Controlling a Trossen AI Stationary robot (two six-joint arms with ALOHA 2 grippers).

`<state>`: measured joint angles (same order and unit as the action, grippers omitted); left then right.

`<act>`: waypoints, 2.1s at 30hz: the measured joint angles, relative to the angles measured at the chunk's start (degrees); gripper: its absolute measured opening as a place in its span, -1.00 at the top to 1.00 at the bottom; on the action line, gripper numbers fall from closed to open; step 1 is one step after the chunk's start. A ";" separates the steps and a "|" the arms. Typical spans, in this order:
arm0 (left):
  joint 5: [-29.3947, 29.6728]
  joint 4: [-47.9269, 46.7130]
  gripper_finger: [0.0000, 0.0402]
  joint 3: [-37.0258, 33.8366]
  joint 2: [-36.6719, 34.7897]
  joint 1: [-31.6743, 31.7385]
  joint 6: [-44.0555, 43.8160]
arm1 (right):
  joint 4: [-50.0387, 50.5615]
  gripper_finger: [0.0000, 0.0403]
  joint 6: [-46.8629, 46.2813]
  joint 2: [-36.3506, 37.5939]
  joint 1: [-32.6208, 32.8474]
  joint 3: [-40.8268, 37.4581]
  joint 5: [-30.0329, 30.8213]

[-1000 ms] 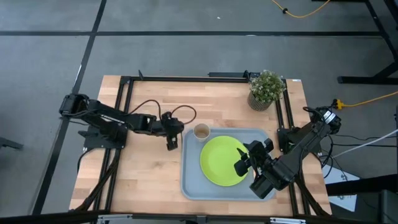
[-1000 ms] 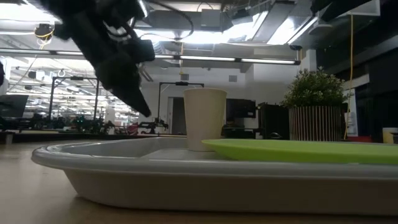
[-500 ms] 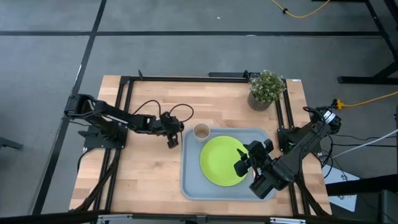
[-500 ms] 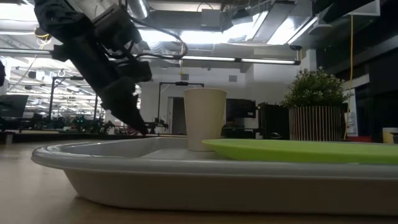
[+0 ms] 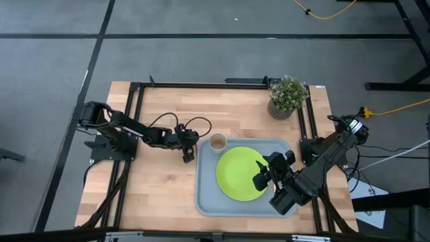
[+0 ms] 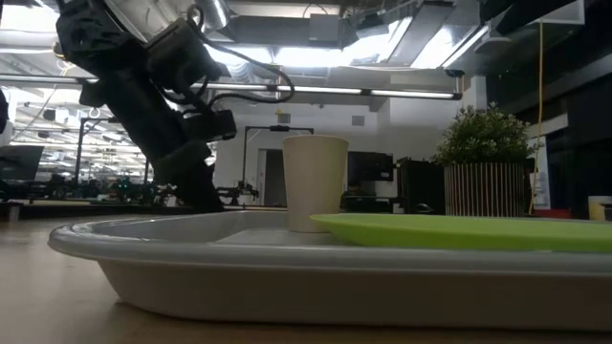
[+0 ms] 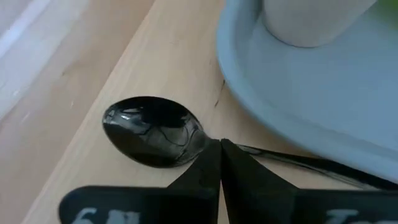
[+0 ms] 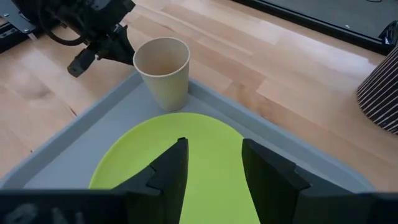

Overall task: Pick and place plate/cup/fork/spoon on tray
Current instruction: Put the black spoon on the gray serving tray to the left side of the green plate

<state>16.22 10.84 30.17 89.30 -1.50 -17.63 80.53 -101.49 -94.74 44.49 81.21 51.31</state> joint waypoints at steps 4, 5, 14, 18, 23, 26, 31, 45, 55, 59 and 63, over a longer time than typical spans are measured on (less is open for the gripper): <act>1.10 -0.62 1.00 0.00 0.00 -0.39 -0.07 | 0.01 0.23 0.00 0.00 0.00 0.00 0.01; 1.40 -0.53 1.00 0.00 0.00 -0.48 -0.23 | 0.02 0.23 0.00 0.00 0.00 0.00 0.02; -0.83 1.40 1.00 0.00 0.00 -0.69 0.01 | 0.02 0.23 0.00 0.00 0.00 0.00 0.01; -0.52 2.67 1.00 0.00 0.00 -1.23 0.12 | 0.00 0.23 0.00 0.00 0.00 0.00 0.02; -0.60 3.31 1.00 0.00 0.00 -1.33 0.22 | 0.00 0.23 0.00 0.00 0.00 0.00 0.02; -1.13 3.27 1.00 0.00 0.01 -1.33 0.23 | 0.00 0.23 0.00 0.00 0.00 0.00 0.02; -2.04 4.83 1.00 0.13 2.59 -1.35 0.20 | -0.02 0.23 0.00 0.00 -0.02 0.00 0.02; -1.36 -0.45 1.00 0.37 4.08 -3.34 -1.42 | -0.13 0.23 0.00 0.00 -0.01 0.02 -0.39; -2.26 -11.61 1.00 0.05 -2.51 -5.78 -6.27 | -0.17 0.23 0.00 0.00 0.00 0.02 -0.44; -2.93 -15.30 1.00 -0.25 -7.03 -7.22 -12.77 | -0.20 0.23 0.00 0.00 0.00 0.02 -0.44; -3.08 -18.50 1.00 -0.11 -12.14 -9.26 -21.02 | -0.38 0.23 0.02 0.00 0.00 0.02 -0.42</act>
<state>13.14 -7.67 30.06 77.16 -10.76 -38.65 80.15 -101.47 -94.74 44.49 81.23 50.89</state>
